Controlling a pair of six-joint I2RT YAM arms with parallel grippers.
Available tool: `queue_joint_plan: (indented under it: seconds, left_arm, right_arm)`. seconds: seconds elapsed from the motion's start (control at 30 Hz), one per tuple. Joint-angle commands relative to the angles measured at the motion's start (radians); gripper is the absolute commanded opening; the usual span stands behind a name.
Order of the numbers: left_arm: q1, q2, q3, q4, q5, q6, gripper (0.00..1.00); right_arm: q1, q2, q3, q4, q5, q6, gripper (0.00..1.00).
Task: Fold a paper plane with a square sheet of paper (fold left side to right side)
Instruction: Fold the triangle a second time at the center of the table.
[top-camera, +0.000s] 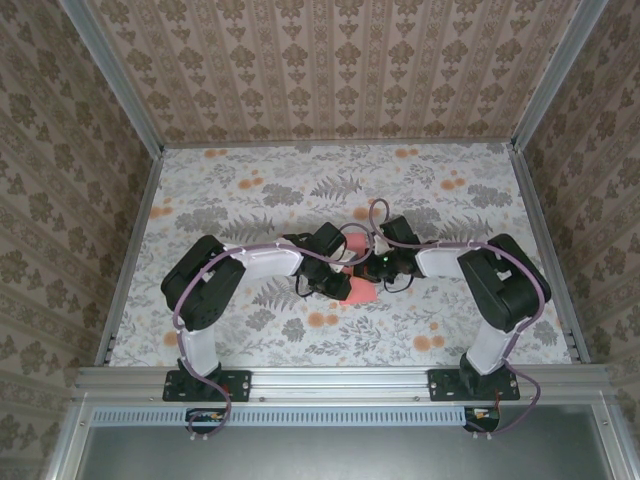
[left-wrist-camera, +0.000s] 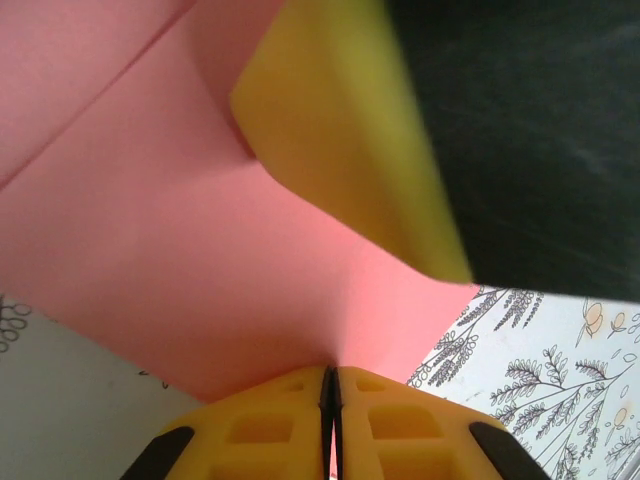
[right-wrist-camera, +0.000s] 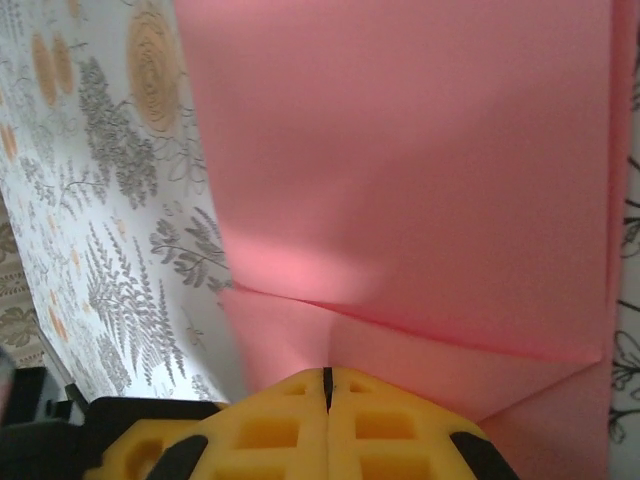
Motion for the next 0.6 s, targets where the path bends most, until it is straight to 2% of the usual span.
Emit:
queue_joint_plan:
  seconds: [0.0, 0.2, 0.37, 0.57]
  left_arm:
    - [-0.005, 0.004, 0.01, -0.073, -0.029, 0.021, 0.13]
    - [0.007, -0.046, 0.043, -0.05, 0.033, -0.002, 0.14]
    - [0.009, -0.033, 0.061, -0.032, 0.127, -0.013, 0.14]
    - [0.01, -0.018, 0.009, 0.0, 0.155, -0.034, 0.15]
  right_arm:
    - [0.004, 0.035, 0.03, -0.03, 0.007, 0.009, 0.0]
    - [0.004, 0.051, 0.041, -0.145, 0.056, -0.019, 0.0]
    - [0.004, 0.052, 0.035, -0.155, 0.063, -0.022, 0.0]
    - [0.004, 0.057, 0.044, -0.173, 0.069, -0.032, 0.0]
